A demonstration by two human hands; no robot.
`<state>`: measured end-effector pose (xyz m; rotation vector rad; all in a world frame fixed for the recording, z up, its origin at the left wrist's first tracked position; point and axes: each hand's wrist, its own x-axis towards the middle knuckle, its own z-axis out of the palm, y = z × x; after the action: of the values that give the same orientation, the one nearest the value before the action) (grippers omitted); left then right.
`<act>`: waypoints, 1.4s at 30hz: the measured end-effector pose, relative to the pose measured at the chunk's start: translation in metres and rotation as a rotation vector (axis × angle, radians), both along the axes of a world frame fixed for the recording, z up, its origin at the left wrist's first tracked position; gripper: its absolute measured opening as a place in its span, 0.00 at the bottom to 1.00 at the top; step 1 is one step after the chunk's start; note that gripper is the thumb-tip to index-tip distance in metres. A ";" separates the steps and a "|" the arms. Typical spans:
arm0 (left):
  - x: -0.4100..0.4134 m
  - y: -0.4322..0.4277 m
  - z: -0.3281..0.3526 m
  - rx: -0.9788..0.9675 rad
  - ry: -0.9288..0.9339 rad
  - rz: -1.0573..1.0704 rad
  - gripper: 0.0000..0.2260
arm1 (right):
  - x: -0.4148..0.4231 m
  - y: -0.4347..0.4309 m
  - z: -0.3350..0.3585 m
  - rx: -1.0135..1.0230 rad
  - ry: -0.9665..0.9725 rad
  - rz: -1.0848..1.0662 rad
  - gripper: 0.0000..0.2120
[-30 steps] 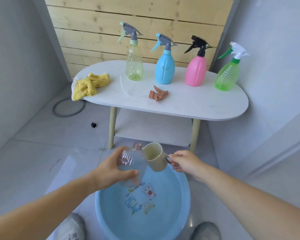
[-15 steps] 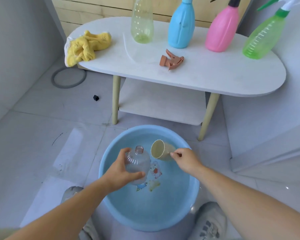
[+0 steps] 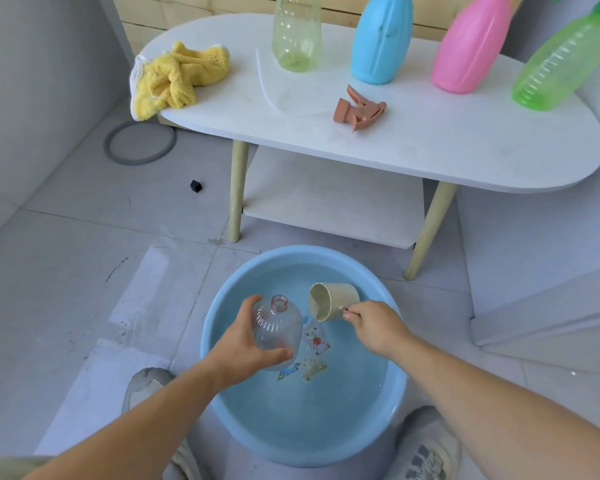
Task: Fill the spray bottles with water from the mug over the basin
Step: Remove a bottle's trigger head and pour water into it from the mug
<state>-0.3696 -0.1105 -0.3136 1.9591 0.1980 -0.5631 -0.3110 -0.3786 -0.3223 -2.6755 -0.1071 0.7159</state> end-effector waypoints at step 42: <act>0.013 -0.003 0.103 -0.055 -0.331 0.003 0.38 | -0.017 -0.005 0.215 0.659 -0.311 -0.238 0.11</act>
<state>-0.3570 -0.1138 -0.2102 1.9649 -0.0223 -0.2332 -0.3277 -0.3833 -0.1072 -2.0892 -0.0835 0.1400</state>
